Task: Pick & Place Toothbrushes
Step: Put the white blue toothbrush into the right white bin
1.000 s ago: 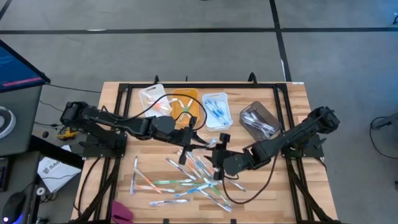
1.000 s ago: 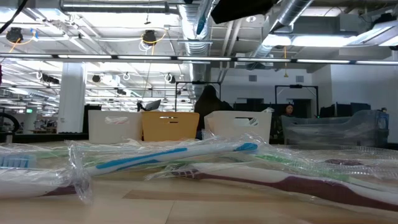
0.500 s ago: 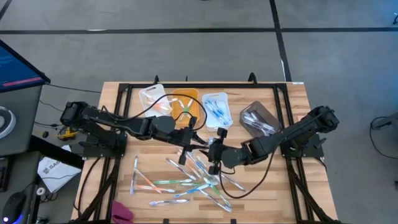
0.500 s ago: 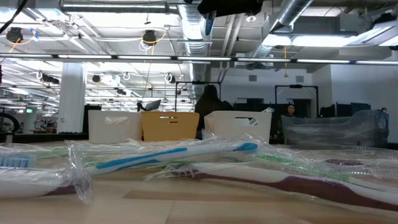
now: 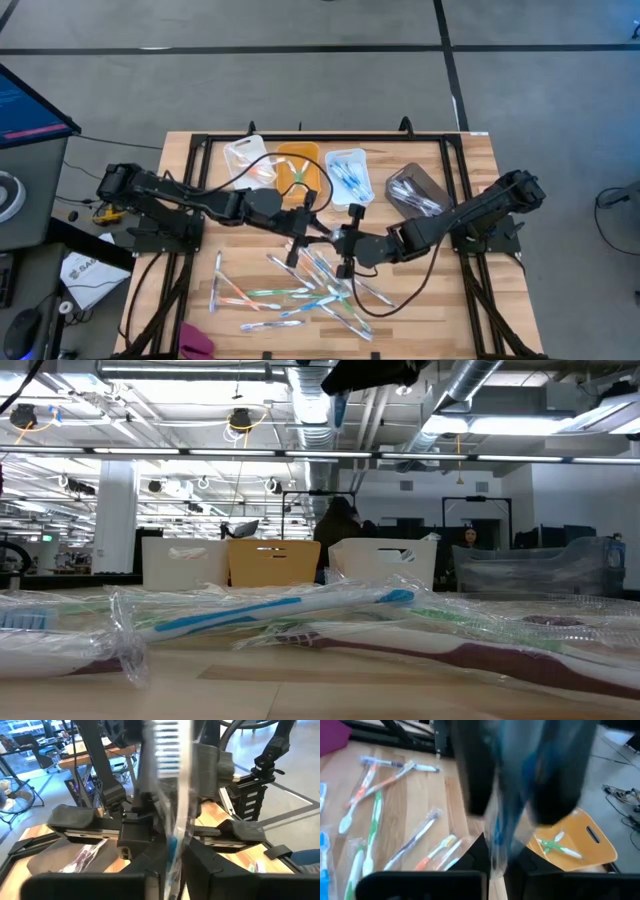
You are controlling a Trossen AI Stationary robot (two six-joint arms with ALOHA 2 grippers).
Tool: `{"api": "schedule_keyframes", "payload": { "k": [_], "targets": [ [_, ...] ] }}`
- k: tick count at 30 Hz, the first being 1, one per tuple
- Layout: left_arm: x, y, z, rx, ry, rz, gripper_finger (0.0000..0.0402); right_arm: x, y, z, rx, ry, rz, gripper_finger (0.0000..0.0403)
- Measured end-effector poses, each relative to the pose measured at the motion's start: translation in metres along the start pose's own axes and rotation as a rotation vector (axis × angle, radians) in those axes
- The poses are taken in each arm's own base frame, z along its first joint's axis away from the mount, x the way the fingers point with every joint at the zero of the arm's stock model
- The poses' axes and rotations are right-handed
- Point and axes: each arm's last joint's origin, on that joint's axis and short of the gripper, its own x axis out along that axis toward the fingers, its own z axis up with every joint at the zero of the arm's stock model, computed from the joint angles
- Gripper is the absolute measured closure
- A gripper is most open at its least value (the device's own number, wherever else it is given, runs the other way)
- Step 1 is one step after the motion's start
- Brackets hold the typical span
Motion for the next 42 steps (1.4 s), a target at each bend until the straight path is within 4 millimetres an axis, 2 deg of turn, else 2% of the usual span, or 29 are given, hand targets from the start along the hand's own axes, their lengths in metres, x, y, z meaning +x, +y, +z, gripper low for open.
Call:
{"api": "schedule_keyframes", "payload": {
  "k": [7,13,17,23,29,32,35,37,42],
  "targets": [
    [0.0,0.0,-0.001,-0.004,0.012,0.003,0.0284,-0.003,0.003,-0.011,0.008,0.09,0.004,0.0387],
    [-0.007,-0.002,-0.012,-0.011,0.161,-0.024,0.0245,-0.016,0.011,-0.03,0.048,0.246,-0.004,0.0387],
    [-0.022,-0.004,-0.019,-0.017,0.311,-0.054,0.0235,-0.025,0.002,-0.029,0.079,0.368,-0.06,0.0387],
    [-0.043,-0.009,-0.032,-0.152,0.535,-0.067,0.0236,-0.023,-0.038,-0.008,0.125,0.487,-0.156,0.0382],
    [-0.052,-0.014,-0.049,-0.235,0.647,-0.059,0.024,-0.002,-0.094,0.008,0.234,0.593,-0.052,0.0385],
    [-0.061,-0.017,-0.061,-0.255,0.693,-0.057,0.024,0.01,-0.125,0.004,0.318,0.637,-0.029,0.0382],
    [-0.08,-0.019,-0.07,-0.291,0.756,-0.047,0.0242,0.024,-0.152,-0.004,0.391,0.67,-0.07,0.0382],
    [-0.092,-0.02,-0.072,-0.3,0.738,-0.042,0.0243,0.031,-0.166,-0.011,0.416,0.7,-0.088,0.0384],
    [-0.122,-0.021,-0.075,-0.303,0.658,-0.036,0.0243,0.063,-0.185,-0.029,0.482,0.761,0.013,0.038]
  ]
}}
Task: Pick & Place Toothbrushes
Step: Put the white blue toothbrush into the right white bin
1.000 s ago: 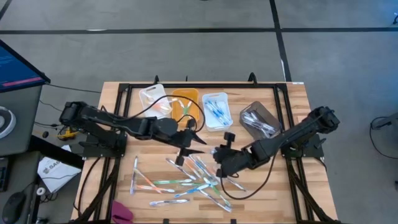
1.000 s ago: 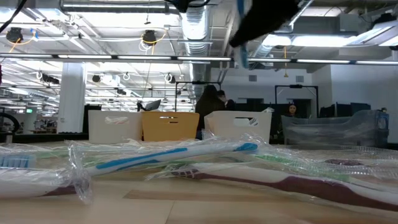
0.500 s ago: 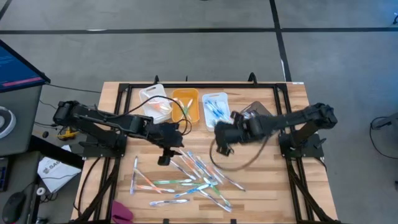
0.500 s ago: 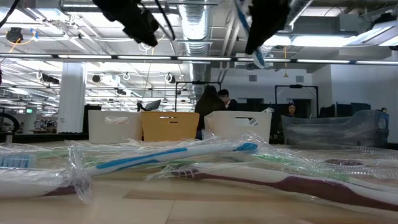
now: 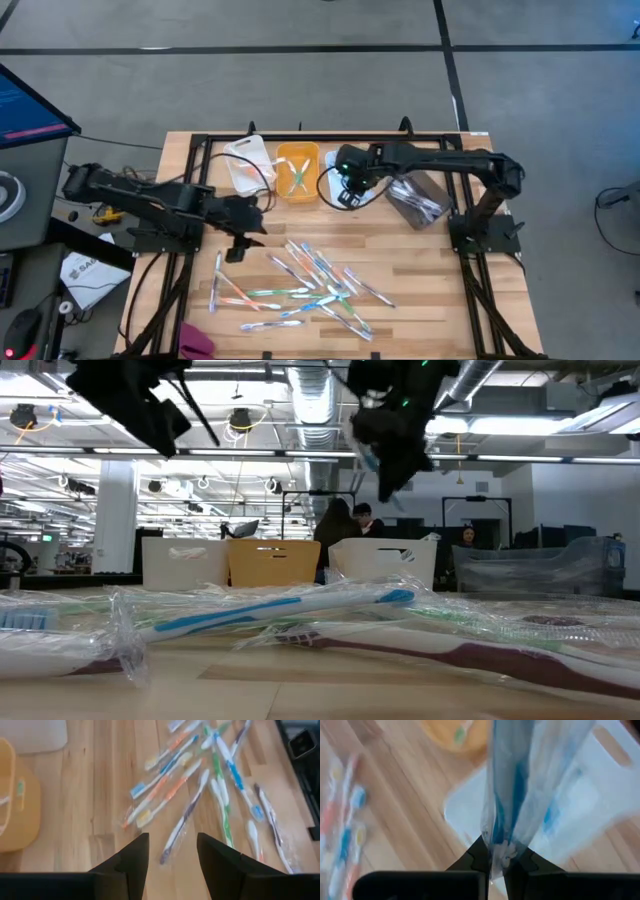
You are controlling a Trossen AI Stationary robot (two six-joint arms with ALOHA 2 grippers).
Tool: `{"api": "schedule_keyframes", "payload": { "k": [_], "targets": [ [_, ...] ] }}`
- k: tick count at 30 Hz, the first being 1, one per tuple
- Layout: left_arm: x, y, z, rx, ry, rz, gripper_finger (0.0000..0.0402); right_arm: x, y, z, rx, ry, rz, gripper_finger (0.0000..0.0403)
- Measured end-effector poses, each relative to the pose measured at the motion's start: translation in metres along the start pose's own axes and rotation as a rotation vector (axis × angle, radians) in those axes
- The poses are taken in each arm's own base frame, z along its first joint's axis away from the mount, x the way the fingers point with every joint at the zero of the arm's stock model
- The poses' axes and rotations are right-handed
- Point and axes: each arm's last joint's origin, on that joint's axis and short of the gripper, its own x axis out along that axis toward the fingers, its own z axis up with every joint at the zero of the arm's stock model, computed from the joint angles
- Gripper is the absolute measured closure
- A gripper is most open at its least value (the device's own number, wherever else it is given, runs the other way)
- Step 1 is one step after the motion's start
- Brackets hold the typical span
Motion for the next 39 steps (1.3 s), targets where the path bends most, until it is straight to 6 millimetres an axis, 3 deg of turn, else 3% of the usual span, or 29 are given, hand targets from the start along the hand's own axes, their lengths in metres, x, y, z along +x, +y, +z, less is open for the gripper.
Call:
{"api": "schedule_keyframes", "payload": {
  "k": [9,18,26,32,39],
  "targets": [
    [-0.023,0.002,-0.018,0.002,-0.211,-0.009,0.0245,0.06,-0.025,0.025,0.039,0.298,-0.068,0.0386],
    [-0.028,0.002,-0.018,0.003,-0.248,-0.01,0.0249,0.088,-0.029,0.044,0.049,0.511,-0.123,0.0371],
    [-0.025,0.002,-0.018,0.002,-0.232,-0.009,0.0247,0.11,-0.029,0.038,-0.008,0.678,-0.146,0.0358],
    [-0.025,0.002,-0.017,0.002,-0.238,-0.009,0.025,0.108,-0.034,0.038,-0.014,0.697,-0.144,0.0334],
    [-0.025,0.002,-0.017,0.002,-0.24,-0.009,0.0247,0.082,-0.037,0.054,0.039,0.594,-0.136,0.0322]
  ]
}}
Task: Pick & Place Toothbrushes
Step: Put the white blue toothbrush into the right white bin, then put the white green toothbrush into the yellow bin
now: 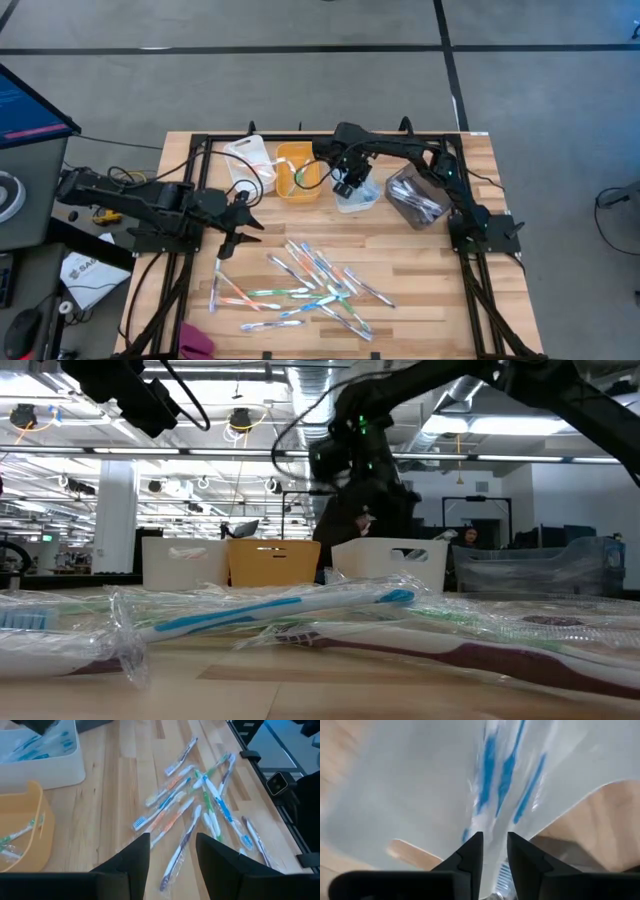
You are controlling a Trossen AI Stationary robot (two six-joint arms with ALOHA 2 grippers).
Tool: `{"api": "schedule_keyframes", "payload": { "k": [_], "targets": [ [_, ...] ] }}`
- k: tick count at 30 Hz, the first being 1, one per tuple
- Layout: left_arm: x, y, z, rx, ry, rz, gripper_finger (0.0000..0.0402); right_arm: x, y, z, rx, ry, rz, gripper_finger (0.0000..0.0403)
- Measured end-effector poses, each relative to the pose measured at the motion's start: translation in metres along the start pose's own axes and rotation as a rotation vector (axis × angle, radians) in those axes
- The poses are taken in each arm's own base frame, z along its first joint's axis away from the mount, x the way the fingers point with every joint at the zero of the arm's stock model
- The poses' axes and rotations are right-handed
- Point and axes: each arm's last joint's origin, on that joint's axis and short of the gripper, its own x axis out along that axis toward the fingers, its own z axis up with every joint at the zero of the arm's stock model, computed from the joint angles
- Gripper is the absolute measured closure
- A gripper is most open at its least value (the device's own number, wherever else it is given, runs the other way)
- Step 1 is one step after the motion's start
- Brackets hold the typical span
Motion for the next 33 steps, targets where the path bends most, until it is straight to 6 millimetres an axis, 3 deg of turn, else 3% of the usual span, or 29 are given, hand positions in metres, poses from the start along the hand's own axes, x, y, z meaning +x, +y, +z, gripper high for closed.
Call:
{"api": "schedule_keyframes", "payload": {
  "k": [7,12,18,24,33],
  "targets": [
    [0.0,0.0,0.0,0.011,-0.003,0.0,0.0249,-0.046,0.008,-0.012,-0.011,-0.166,0.038,0.0327],
    [0.004,0.0,-0.003,0.091,-0.018,-0.001,0.0247,-0.082,0.016,-0.041,-0.035,-0.27,0.062,0.0327],
    [0.027,0.004,-0.033,0.282,-0.048,0.002,0.0247,-0.117,0.047,-0.094,-0.119,-0.383,0.083,0.0327],
    [0.041,0.006,-0.052,0.395,-0.155,0.015,0.0247,-0.137,0.088,-0.152,-0.215,-0.533,-0.02,0.0327],
    [0.049,0.006,-0.061,0.411,-0.242,0.025,0.0247,-0.141,0.15,-0.226,-0.352,-0.747,-0.176,0.0327]
  ]
}}
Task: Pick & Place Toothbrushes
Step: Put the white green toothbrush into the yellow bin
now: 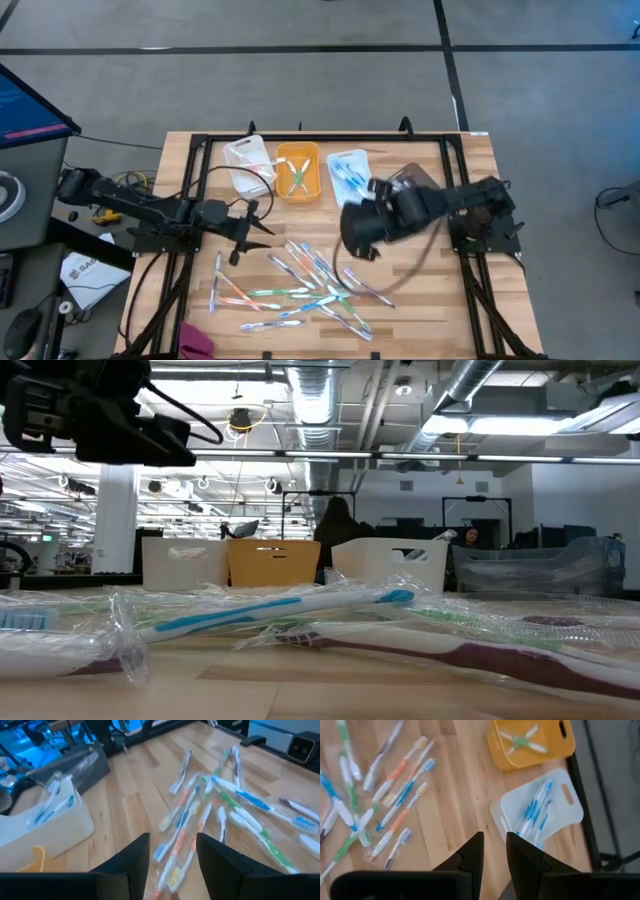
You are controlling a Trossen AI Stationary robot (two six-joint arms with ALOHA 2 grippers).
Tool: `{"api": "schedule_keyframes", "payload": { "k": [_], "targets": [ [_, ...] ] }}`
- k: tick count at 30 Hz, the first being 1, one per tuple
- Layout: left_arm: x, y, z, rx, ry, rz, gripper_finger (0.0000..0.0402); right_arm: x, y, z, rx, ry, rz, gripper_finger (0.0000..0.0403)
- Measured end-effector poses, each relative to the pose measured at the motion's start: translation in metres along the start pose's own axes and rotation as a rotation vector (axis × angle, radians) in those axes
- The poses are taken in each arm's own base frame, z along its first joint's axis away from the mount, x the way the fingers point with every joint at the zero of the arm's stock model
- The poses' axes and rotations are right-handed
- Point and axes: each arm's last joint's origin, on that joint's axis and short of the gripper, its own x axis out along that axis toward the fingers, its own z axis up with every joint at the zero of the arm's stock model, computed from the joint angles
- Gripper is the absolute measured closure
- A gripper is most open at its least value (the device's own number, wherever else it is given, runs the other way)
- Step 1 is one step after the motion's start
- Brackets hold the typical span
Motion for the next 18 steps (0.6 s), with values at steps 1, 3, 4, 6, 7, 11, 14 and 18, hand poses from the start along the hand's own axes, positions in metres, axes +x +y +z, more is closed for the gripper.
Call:
{"api": "schedule_keyframes", "payload": {
  "k": [1,3,4,6,7,11,14,18],
  "targets": [
    [0.002,-0.001,-0.001,0.001,0.01,-0.006,0.0247,-0.004,0.008,-0.003,-0.016,-0.018,-0.012,0.0327],
    [0.005,-0.004,-0.003,0.003,0.029,-0.025,0.0247,-0.011,0.021,-0.009,-0.037,-0.051,-0.027,0.0327],
    [0.007,-0.006,-0.003,0.007,0.03,-0.045,0.0247,-0.014,0.027,-0.011,-0.039,-0.068,-0.034,0.0327],
    [0.01,-0.014,-0.002,0.021,0.014,-0.099,0.0247,-0.019,0.038,-0.016,-0.035,-0.098,-0.051,0.0327],
    [0.012,-0.02,-0.001,0.029,0.008,-0.13,0.0247,-0.02,0.043,-0.018,-0.033,-0.112,-0.063,0.0327],
    [0.023,-0.045,-0.003,0.066,0.069,-0.192,0.0251,-0.03,0.061,-0.028,-0.063,-0.164,-0.07,0.0327],
    [0.034,-0.055,0.002,0.037,0.121,-0.153,0.0255,-0.037,0.068,-0.034,-0.081,-0.182,-0.053,0.0327],
    [0.047,-0.065,0.011,-0.016,0.184,-0.18,0.026,-0.037,0.07,-0.035,-0.054,-0.187,-0.051,0.0327]
  ]
}}
